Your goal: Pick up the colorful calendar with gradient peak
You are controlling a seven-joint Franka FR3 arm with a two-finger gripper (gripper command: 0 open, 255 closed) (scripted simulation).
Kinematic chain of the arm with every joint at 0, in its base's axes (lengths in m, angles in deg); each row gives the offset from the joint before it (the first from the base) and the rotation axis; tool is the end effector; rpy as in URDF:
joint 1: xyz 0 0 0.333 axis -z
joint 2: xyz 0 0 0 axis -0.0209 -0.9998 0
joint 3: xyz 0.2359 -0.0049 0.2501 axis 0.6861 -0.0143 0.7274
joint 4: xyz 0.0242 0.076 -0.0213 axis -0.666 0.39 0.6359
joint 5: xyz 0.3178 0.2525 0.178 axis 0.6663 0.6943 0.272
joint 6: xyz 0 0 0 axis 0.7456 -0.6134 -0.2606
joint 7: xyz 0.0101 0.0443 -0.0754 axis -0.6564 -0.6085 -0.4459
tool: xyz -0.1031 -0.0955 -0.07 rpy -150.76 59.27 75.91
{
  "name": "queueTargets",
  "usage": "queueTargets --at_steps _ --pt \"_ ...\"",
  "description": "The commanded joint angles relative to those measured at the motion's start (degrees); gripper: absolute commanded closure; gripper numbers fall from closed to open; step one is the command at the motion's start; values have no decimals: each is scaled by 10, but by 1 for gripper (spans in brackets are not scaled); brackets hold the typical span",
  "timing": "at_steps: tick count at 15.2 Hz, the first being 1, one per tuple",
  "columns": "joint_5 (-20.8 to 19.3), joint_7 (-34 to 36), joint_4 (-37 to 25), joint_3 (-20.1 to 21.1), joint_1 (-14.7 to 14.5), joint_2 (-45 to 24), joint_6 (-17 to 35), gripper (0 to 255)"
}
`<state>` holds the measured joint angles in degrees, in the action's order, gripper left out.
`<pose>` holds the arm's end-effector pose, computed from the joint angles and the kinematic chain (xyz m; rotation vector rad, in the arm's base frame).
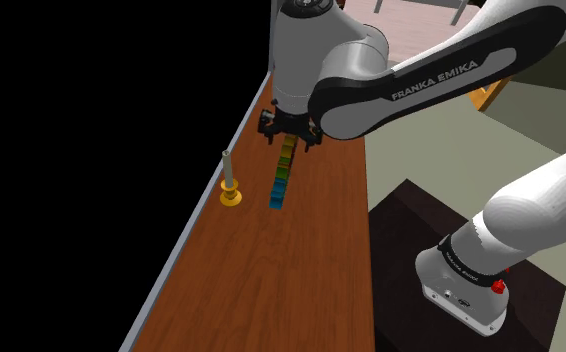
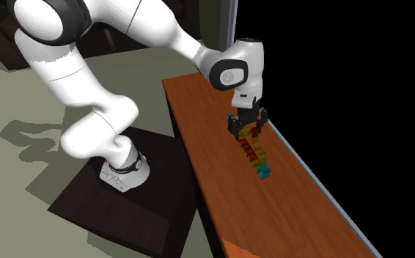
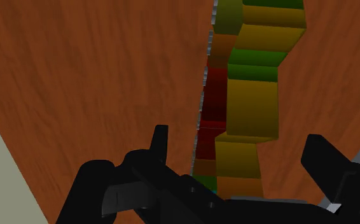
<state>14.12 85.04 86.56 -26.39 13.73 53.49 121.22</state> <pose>0.4774 0.2209 0.3276 2.7087 -1.3171 0.3854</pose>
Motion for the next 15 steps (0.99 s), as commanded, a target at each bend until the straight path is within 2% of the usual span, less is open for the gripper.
queueTargets --at_steps 1,2,11,15 --pt "-4 4 3 1 1 -4 5 0" --pt "-4 3 3 1 2 -4 6 255" --pt "-4 4 3 2 1 -4 5 255" --pt "18 -18 -12 -7 -5 18 -23 255"
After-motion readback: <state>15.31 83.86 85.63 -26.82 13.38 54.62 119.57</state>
